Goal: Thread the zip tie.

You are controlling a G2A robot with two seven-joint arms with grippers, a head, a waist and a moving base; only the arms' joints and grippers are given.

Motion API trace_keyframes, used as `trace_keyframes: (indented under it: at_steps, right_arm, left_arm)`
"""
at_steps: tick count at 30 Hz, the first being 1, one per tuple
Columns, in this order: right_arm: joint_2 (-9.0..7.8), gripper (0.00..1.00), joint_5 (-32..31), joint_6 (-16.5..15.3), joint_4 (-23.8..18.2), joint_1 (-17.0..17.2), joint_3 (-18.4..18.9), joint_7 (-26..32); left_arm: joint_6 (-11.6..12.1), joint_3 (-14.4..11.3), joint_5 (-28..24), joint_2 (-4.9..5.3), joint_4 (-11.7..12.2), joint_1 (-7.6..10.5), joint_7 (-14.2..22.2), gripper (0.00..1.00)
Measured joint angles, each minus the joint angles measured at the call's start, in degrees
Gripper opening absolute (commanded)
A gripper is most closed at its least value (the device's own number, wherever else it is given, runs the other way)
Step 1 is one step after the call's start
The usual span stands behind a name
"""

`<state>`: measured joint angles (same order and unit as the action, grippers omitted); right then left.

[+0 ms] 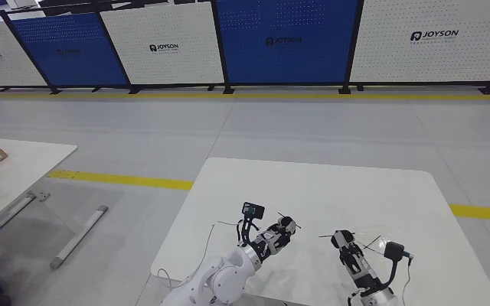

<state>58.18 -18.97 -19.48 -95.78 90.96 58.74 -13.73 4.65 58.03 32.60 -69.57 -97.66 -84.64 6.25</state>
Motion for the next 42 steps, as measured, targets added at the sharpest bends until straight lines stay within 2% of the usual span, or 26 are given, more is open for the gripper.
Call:
trace_keyframes:
  at_steps: [6, 10, 14, 18, 22, 26, 36, 42]
  right_arm:
    - [0.0, 0.0, 0.0, 0.0, 0.0, 0.0, 0.0, 0.0]
    - [0.0, 0.0, 0.0, 0.0, 0.0, 0.0, 0.0, 0.0]
    - [0.05, 0.0, 0.25, 0.0, -0.07, 0.07, -0.03, 0.05]
    - [0.69, 0.0, 5.14, 0.0, -0.27, 0.76, -0.53, -0.98]
    - [1.92, 0.0, 8.8, 0.0, 0.81, 0.17, -3.24, -3.6]
    - [2.94, 0.0, 8.23, 0.0, 2.15, -0.77, -5.81, -5.71]
    - [2.99, 0.0, 8.4, 0.0, 2.09, -0.74, -5.66, -5.77]
    - [3.77, 0.0, 10.54, 0.0, 1.17, 0.19, -5.12, -8.78]
  left_arm:
    - [-0.73, -1.28, 0.24, -0.35, 0.64, 0.79, -0.88, 0.0]
    - [-2.49, -2.74, 0.74, -0.85, 1.5, 1.74, -3.02, 0.0]
    - [-2.48, -2.75, 0.75, -0.85, 1.5, 1.74, -2.98, 0.0]
    - [-2.47, -2.74, 0.74, -0.85, 1.5, 1.74, -2.97, 0.0]
    - [-2.47, -2.74, 0.74, -0.85, 1.5, 1.74, -2.97, 0.0]
    - [-2.47, -2.74, 0.74, -0.85, 1.5, 1.74, -2.97, 0.0]
    - [-2.47, -2.74, 0.74, -0.85, 1.5, 1.74, -2.98, 0.0]
    - [-2.47, -2.74, 0.74, -0.85, 1.5, 1.74, -2.98, 0.0]
